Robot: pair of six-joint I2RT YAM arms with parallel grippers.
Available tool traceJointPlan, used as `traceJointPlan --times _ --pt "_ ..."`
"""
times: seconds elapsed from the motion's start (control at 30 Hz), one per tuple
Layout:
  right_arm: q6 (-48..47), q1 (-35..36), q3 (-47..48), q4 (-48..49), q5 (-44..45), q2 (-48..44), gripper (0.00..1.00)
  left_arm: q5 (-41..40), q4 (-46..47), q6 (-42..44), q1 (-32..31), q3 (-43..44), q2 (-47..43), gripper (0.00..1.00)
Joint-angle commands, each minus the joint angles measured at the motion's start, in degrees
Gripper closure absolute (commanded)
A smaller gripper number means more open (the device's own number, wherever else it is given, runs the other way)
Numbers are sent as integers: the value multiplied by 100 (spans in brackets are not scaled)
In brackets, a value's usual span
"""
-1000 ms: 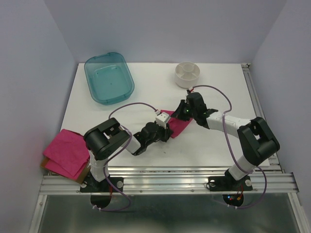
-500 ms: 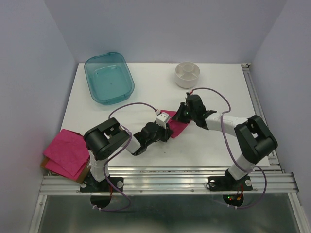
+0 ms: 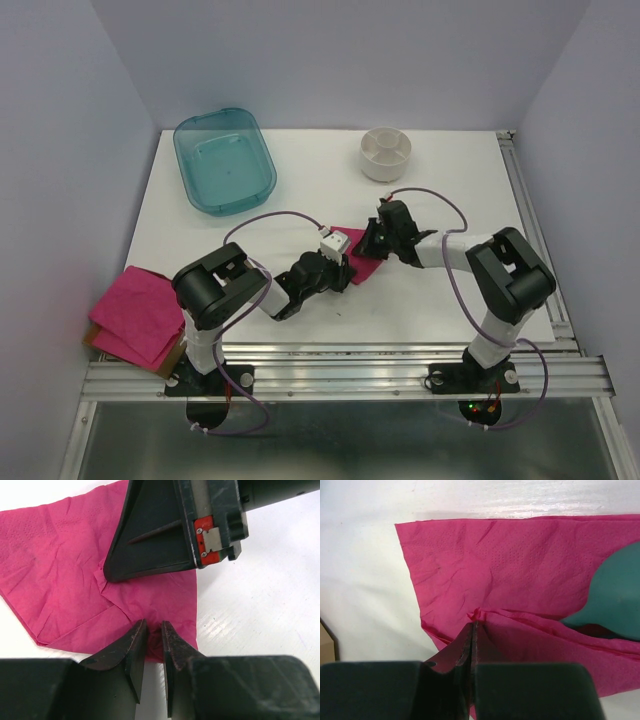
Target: Place the utensils on the paper napkin and roll it up
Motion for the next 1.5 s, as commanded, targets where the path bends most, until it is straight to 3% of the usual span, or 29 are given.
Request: traceJointPlan --times 0.0,0.4,0.77,1.07,1.13,1.23,1.47 --pt "20 30 53 372 -31 177 99 26 0 -5 33 -18 -92 69" --pt "37 30 -87 408 4 282 99 -106 -325 22 33 -71 -637 59" --pt "-86 30 -140 416 -48 335 99 -1476 -1564 13 33 61 -1498 51" --pt "-209 48 -632 679 -452 169 99 -2988 -2329 -488 121 27 -2182 34" --pt "-261 48 -781 697 -531 55 99 -3172 -2329 -698 191 -113 -2463 22" --pt "-332 48 -887 628 -576 -69 99 -3121 -2382 -831 376 -185 -2685 3" --pt "-709 74 -1028 250 -655 -482 99 -2365 -2628 -646 578 -27 -2940 1"
